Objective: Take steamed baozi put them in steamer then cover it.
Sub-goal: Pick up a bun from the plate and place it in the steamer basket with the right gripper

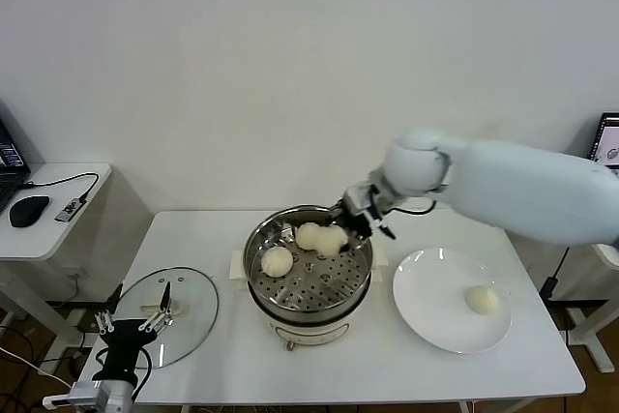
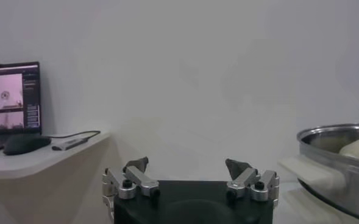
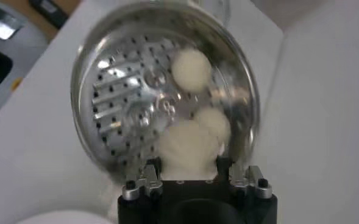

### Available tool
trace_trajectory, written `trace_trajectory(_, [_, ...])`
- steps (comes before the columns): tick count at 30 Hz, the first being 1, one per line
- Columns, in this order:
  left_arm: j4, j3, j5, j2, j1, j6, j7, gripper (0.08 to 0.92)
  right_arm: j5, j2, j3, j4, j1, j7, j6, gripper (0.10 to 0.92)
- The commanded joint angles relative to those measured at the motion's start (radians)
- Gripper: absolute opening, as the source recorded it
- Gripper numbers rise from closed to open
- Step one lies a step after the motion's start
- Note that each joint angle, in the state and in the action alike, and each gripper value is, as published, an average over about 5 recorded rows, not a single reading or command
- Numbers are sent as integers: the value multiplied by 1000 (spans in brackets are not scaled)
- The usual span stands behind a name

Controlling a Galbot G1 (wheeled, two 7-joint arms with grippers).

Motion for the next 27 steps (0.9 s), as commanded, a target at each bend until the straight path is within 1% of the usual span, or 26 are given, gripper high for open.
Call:
trace_trajectory(1, [4,-10,-2,-7,0,-1,0,823,-213,168,-87,-43,-9,12,261,568])
trace_trajectory(3, [7,-10,-2,-9,0,0,0,823,-252,183,-93,-53,-14,7,301,568])
trace_trajectory(10, [6,-11,-2,-9,2,1,0,823,-314,212,-132,-72,-14,2,400,568])
trace_trajectory(20, [19,-13,-5,-8,-1,-4,0,823,-334,213,-149,-40,-22,-10,441,586])
trace_trajectory(23, [20,-14,-6,-8,-2,-4,0,823,-336,216,-143,-51,-30,-4,441,603])
trace_trajectory(27, [22,-14,-7,-7,-2,-5,0,823,-336,209,-123,-63,-38,8,428,666])
